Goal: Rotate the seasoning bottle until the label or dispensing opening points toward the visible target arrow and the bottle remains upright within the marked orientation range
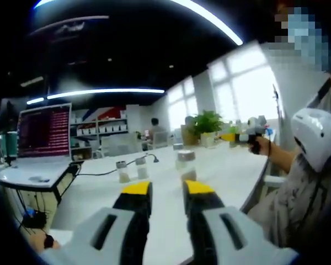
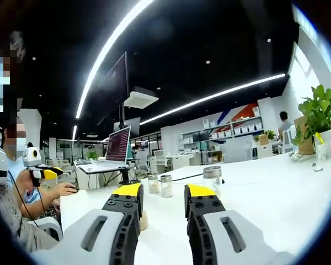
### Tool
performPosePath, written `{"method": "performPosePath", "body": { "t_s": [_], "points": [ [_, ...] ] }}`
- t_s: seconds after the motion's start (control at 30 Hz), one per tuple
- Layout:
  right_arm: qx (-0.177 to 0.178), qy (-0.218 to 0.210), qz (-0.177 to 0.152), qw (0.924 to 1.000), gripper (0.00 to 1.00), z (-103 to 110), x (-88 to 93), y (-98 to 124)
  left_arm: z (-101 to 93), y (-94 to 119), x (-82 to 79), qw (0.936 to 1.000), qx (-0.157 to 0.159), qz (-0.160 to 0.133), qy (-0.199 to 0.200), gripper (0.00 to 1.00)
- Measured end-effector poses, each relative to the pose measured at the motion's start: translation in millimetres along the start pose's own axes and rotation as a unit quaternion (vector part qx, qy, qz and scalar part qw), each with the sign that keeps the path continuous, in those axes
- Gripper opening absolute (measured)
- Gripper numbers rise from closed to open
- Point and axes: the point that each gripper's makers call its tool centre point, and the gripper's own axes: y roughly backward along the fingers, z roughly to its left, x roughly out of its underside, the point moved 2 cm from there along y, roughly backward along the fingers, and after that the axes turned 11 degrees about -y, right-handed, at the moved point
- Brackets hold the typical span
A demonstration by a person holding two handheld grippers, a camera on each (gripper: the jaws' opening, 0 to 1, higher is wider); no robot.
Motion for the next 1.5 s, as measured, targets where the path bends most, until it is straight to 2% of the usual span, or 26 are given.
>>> {"method": "performPosePath", "body": {
  "t_s": [0.4,0.63,0.97,1.2,1.5],
  "points": [
    [0.018,0.006,-0.001,0.9998,0.28,7,-2.6,13,-0.7,-13,-0.9,0.9997,0.021,-0.010,-0.001,0.24],
    [0.036,0.005,-0.020,0.9991,0.27,9,-8.4,26,1.6,-19,-3.6,0.9994,0.028,-0.020,-0.003,0.24],
    [0.056,0.011,-0.019,0.9982,0.26,8,-4.2,34,2.2,-30,-4.7,0.9985,0.046,-0.029,-0.003,0.24],
    [0.072,0.008,-0.030,0.9970,0.26,3,-7.4,43,8.1,-36,-4.9,0.9981,0.053,-0.032,-0.003,0.24],
    [0.078,0.006,-0.039,0.9962,0.26,3,-10.6,50,5.2,-43,-3.9,0.9973,0.066,-0.032,-0.002,0.24]
  ]
}}
